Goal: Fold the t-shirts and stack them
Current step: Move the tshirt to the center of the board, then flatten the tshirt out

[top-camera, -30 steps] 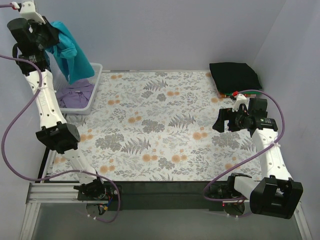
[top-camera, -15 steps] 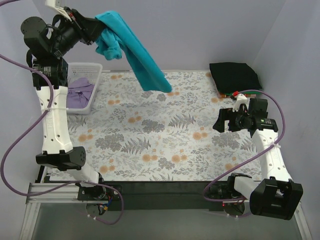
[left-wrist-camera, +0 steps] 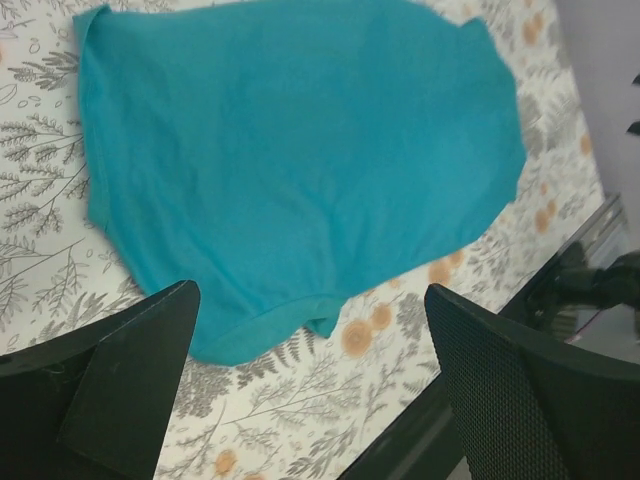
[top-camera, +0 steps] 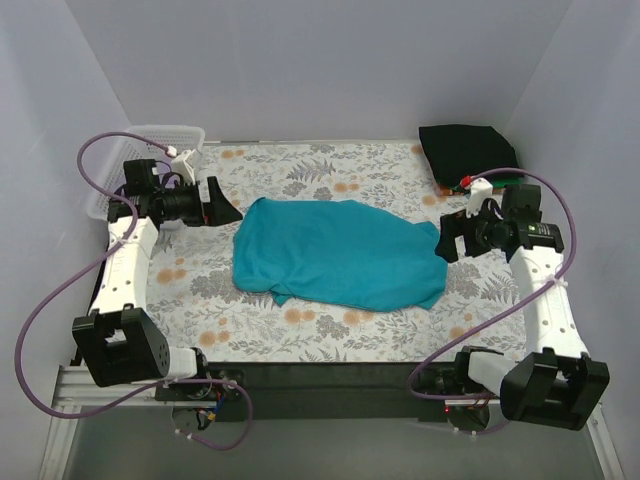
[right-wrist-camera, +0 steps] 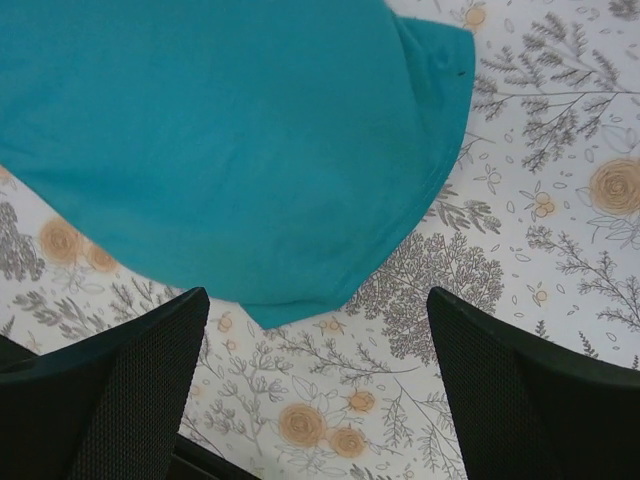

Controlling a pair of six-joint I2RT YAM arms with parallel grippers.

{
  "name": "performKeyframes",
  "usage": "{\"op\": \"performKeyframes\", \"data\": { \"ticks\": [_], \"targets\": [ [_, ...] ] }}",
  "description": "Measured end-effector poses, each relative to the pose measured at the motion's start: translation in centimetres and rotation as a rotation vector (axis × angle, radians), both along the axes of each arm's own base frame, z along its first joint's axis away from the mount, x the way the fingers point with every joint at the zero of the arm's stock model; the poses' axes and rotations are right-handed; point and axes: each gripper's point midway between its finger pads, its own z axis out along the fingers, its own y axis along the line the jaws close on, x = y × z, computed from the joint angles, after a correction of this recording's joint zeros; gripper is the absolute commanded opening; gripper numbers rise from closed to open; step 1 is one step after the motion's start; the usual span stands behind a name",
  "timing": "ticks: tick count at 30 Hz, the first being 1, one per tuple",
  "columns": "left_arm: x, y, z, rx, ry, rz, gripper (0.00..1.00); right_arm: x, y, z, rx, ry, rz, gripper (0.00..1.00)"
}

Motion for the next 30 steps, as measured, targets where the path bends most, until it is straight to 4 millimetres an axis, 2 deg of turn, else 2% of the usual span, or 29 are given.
{"op": "performKeyframes", "data": {
  "ticks": [6, 10, 13, 15, 18, 22, 25, 30],
  "targets": [
    [-2.2, 0.3, -3.7, 0.111, 0.025, -0.085, 0.76, -0.6, -0.1, -4.4, -0.05, 0.176, 0.086, 0.82],
    [-4.2, -0.3, -7.7, 0.195, 0.095, -0.147, 0.79, -1.0, 0.3, -6.8, -0.099, 0.27, 0.147, 0.74],
    [-6.2, -1.3, -11.1, 0.269, 0.161, -0.201, 0.79, -1.2, 0.7, -9.0, -0.148, 0.346, 0.186, 0.72],
    [-7.0, -1.4, -12.6, 0.312, 0.198, -0.216, 0.8, -1.2, 0.8, -10.2, -0.176, 0.388, 0.2, 0.71],
    [-5.2, -0.7, -13.6, 0.369, 0.215, -0.182, 0.79, -0.1, 0.4, -11.4, -0.22, 0.439, 0.191, 0.71],
    [0.1, 0.5, -14.7, 0.434, 0.231, -0.107, 0.76, 3.7, -0.6, -11.2, -0.265, 0.417, 0.137, 0.71],
    [3.1, 1.3, -15.9, 0.47, 0.246, -0.059, 0.78, 6.2, -1.5, -10.7, -0.296, 0.388, 0.09, 0.72],
    [4.1, 2.2, -18.3, 0.51, 0.31, -0.009, 0.82, 8.2, -2.2, -11.8, -0.304, 0.412, 0.047, 0.72]
  ]
}}
